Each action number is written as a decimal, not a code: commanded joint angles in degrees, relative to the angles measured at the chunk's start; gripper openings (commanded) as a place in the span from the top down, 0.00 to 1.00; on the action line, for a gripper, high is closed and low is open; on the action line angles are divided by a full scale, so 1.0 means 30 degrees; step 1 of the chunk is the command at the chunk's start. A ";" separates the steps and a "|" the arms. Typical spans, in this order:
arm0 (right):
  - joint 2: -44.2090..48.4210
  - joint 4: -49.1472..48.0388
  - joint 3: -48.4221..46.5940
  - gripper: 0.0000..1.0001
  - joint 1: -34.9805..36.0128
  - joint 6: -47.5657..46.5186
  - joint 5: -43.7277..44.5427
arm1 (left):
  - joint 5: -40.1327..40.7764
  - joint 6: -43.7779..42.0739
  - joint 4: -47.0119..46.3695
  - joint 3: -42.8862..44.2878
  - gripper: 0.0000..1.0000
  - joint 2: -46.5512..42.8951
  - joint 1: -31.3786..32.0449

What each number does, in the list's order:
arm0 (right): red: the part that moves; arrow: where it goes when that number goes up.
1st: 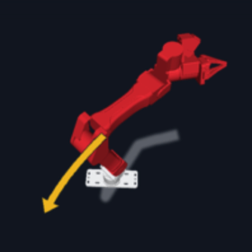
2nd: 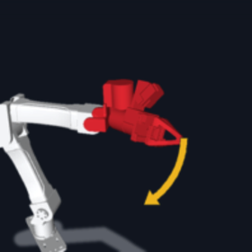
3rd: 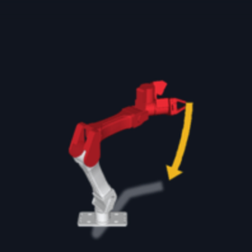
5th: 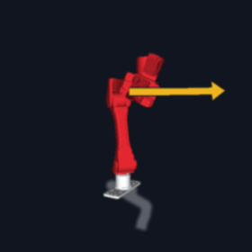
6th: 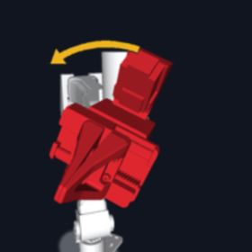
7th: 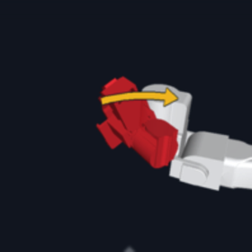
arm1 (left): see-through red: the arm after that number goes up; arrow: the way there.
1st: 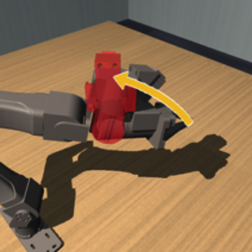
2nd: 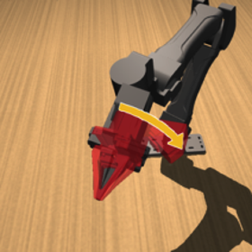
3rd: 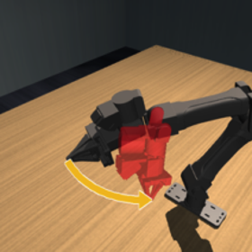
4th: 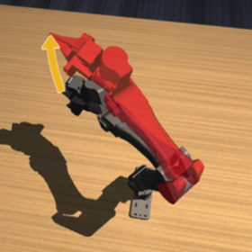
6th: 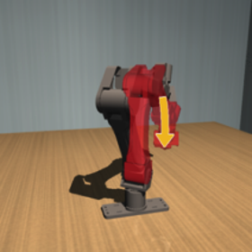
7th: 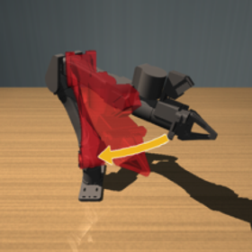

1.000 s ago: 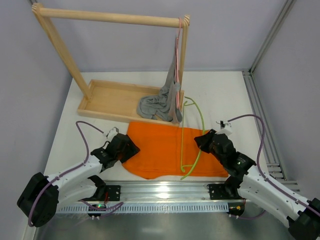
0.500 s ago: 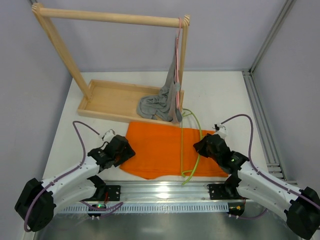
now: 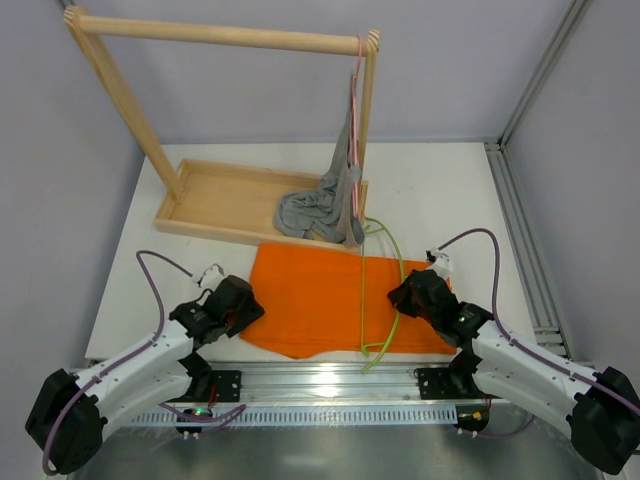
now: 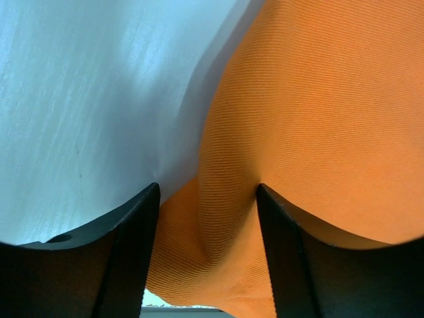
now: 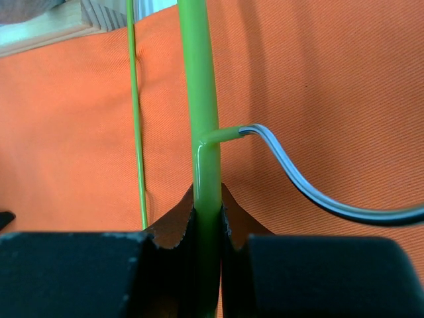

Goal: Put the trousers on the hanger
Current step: Place trousers on hanger

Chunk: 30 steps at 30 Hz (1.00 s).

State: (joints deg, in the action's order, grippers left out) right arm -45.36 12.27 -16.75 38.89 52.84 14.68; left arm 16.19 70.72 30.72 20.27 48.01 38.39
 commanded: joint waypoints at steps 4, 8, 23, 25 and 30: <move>0.0531 -0.0108 -0.0216 0.96 0.0131 -0.0533 0.0351 | 0.1136 -0.0162 0.2562 0.0212 0.64 -0.0941 0.0093; 0.0561 0.0069 -0.0333 0.96 0.0131 -0.0708 0.0323 | 0.0995 -0.2262 0.1805 0.1907 0.97 -0.1850 0.0064; -0.0259 -0.0955 -0.0451 0.96 0.0102 -0.0973 -0.0526 | -0.1090 -0.3212 -0.5665 0.7508 0.99 0.3473 0.5041; -0.0289 -0.0985 -0.0451 0.96 0.0131 -0.0973 -0.0614 | -0.0885 -0.2775 -0.7335 0.8208 0.99 0.5138 0.5979; -0.0231 -0.1277 -0.0334 0.96 0.0131 -0.0827 -0.0703 | -0.0092 -0.1015 -0.7834 1.0377 1.00 0.8805 0.7269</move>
State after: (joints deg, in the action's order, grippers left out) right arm -46.15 12.84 -16.78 38.87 51.13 14.26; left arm 14.50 63.77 15.03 46.72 70.67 58.48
